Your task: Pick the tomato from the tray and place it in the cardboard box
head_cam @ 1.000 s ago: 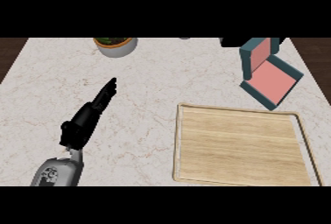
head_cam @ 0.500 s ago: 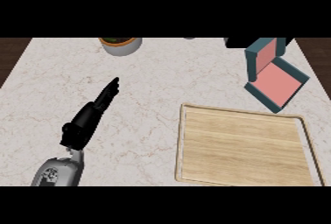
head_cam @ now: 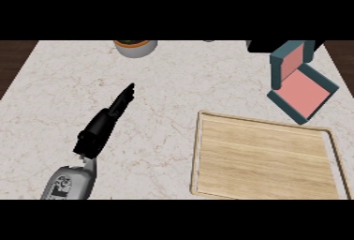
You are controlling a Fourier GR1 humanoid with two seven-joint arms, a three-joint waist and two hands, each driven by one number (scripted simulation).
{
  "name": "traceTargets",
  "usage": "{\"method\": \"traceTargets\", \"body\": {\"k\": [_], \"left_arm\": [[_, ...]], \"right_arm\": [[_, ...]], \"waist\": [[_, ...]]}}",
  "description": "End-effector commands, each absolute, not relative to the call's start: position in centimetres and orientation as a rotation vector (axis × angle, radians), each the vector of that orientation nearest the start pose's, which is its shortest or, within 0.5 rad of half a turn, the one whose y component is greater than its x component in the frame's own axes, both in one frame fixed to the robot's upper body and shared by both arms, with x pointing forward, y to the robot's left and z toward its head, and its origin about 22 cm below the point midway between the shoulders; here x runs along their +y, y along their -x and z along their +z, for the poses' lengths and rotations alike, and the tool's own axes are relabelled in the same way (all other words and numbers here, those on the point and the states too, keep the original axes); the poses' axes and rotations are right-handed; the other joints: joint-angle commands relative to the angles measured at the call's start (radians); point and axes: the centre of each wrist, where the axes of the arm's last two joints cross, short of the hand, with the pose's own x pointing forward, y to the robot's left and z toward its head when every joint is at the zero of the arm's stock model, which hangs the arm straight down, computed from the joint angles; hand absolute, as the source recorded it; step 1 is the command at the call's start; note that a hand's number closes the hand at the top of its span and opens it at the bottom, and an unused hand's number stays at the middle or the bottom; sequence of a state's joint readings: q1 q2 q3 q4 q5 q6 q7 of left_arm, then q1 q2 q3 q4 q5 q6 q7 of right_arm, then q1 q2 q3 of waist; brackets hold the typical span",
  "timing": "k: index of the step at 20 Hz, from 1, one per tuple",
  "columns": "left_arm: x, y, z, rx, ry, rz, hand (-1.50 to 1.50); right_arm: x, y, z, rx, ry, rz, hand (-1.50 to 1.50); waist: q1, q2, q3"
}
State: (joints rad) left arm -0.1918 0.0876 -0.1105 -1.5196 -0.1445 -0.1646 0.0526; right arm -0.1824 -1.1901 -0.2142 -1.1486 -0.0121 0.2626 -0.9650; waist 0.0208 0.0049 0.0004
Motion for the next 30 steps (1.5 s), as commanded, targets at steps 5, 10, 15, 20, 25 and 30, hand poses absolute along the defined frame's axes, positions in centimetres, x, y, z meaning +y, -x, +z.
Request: {"method": "traceTargets", "body": {"k": [5,10,15,20,25,30], "left_arm": [[19.4,-28.0,3.4,-1.618,0.055,-0.458,0.00],[21.1,-27.2,2.2,-1.611,0.061,-0.486,0.00],[19.9,-28.2,3.9,-1.620,0.073,-0.480,0.00],[20.7,-28.4,4.3,-1.607,0.029,-0.449,0.00],[19.1,-28.6,4.6,-1.619,0.082,-0.468,0.00],[19.6,-29.5,4.7,-1.619,0.061,-0.486,0.00]], "right_arm": [[-49.4,-28.9,23.4,-2.062,0.431,1.169,1.50],[-47.8,-32.1,25.7,-2.032,0.467,1.092,1.50],[-45.9,-35.8,24.2,-2.027,0.548,1.114,1.50],[-44.2,-37.1,20.7,-1.994,0.596,1.242,1.50],[-42.3,-39.9,17.8,-1.937,0.635,1.251,1.50],[-39.2,-41.5,13.8,-1.756,0.478,1.181,-1.50]], "waist": [[0.005,-0.001,0.000],[0.011,0.001,-0.001],[0.011,0.002,0.000],[-0.004,-0.001,0.000],[0.009,0.004,0.000],[0.014,0.007,0.000]]}}
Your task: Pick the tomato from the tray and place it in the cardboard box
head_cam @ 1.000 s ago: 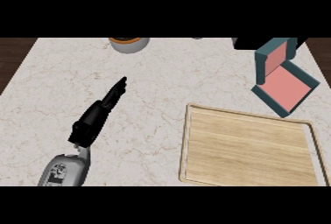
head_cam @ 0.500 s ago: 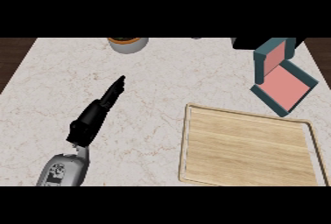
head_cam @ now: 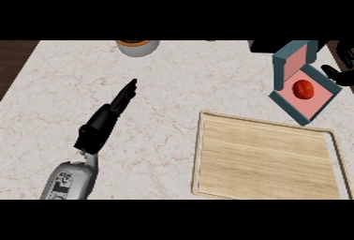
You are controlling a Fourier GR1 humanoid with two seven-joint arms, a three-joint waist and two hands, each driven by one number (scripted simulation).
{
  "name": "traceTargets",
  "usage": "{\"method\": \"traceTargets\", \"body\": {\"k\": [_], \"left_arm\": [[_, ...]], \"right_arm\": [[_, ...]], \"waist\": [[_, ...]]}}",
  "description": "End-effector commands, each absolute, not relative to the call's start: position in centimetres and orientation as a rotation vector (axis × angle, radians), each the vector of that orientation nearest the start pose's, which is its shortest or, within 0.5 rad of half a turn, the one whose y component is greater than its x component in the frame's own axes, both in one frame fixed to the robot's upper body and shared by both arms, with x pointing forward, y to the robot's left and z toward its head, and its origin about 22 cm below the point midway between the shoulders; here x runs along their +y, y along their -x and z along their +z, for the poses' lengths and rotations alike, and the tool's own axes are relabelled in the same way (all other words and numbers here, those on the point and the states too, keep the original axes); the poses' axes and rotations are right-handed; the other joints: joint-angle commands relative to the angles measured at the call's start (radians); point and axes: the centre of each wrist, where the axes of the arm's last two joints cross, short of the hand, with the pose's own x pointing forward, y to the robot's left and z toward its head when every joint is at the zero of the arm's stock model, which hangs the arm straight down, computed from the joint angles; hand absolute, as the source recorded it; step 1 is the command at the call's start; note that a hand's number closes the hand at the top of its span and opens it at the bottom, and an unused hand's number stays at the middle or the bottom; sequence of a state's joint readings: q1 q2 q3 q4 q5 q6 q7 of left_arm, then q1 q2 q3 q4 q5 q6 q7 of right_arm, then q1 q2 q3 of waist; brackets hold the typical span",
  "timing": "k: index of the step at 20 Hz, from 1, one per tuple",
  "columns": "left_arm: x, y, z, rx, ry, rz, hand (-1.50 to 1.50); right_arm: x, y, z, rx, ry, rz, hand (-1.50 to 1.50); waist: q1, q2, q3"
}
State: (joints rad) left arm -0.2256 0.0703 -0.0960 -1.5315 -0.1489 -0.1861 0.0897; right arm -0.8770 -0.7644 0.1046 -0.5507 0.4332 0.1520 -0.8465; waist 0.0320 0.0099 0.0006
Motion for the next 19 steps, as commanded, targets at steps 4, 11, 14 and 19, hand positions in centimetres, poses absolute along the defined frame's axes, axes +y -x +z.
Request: {"method": "traceTargets", "body": {"k": [4,11,14,19], "left_arm": [[19.6,-27.8,4.3,-1.612,0.054,-0.484,0.00],[18.7,-29.2,5.3,-1.632,0.073,-0.476,0.00],[19.6,-29.3,5.0,-1.624,0.055,-0.488,0.00],[20.1,-29.2,5.0,-1.629,0.078,-0.482,0.00]], "right_arm": [[-38.8,-41.9,11.8,-1.686,0.413,1.162,-1.50],[-40.0,-42.1,12.6,-1.869,0.180,0.845,-1.50],[-42.8,-41.0,13.5,-1.945,0.106,0.611,-1.50],[-46.5,-39.2,15.0,-1.919,-0.010,0.427,-1.50]], "waist": [[0.009,0.001,0.001],[0.014,0.008,0.002],[0.015,0.015,0.004],[0.020,0.017,0.004]]}}
